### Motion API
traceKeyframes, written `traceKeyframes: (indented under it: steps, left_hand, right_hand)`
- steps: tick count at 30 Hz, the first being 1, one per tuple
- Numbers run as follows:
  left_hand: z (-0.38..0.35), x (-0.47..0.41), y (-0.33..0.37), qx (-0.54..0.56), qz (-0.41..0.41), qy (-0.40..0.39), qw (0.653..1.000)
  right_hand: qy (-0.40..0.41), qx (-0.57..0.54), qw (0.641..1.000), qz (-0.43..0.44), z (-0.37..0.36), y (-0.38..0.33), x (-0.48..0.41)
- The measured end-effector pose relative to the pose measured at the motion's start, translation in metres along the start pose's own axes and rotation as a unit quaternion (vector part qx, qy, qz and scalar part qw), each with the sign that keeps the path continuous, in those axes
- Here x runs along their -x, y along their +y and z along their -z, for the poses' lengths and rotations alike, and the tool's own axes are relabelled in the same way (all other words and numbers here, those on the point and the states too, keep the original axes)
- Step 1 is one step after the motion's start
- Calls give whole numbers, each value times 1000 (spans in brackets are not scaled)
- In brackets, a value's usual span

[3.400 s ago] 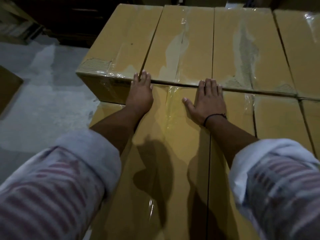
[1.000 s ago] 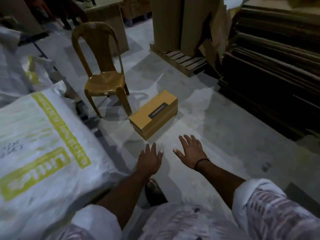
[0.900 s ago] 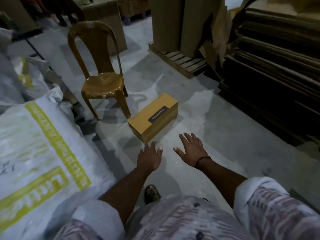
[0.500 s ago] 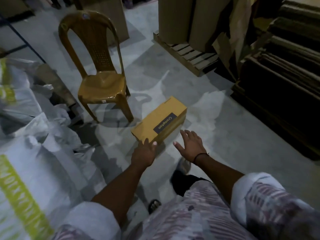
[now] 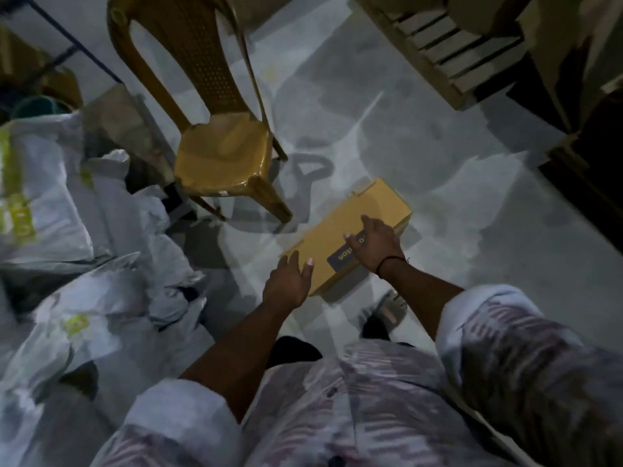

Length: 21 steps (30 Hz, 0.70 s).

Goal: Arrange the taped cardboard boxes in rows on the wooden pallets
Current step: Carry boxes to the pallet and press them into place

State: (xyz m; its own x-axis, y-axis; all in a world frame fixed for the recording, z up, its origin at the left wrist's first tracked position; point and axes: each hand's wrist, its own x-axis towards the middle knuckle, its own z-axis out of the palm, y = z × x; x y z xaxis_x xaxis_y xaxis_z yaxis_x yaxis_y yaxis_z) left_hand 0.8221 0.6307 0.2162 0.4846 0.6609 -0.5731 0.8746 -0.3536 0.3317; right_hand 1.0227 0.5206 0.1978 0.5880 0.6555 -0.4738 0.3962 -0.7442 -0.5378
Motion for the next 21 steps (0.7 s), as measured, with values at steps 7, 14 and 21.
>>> traceKeyframes:
  steps: [7,14,21]
  left_hand:
    - [13,-83,22,53,2,-21,998]
    - [-46,-245,-27,65,56,-84,993]
    - [-151,-424,-62,26,-20,-109,993]
  right_hand:
    - [-17,-53,995,-87,-13,16,-57]
    - [-19,-138,967,-212,-115,50,-141]
    - [24,-203,941,-271,-229,59,-274]
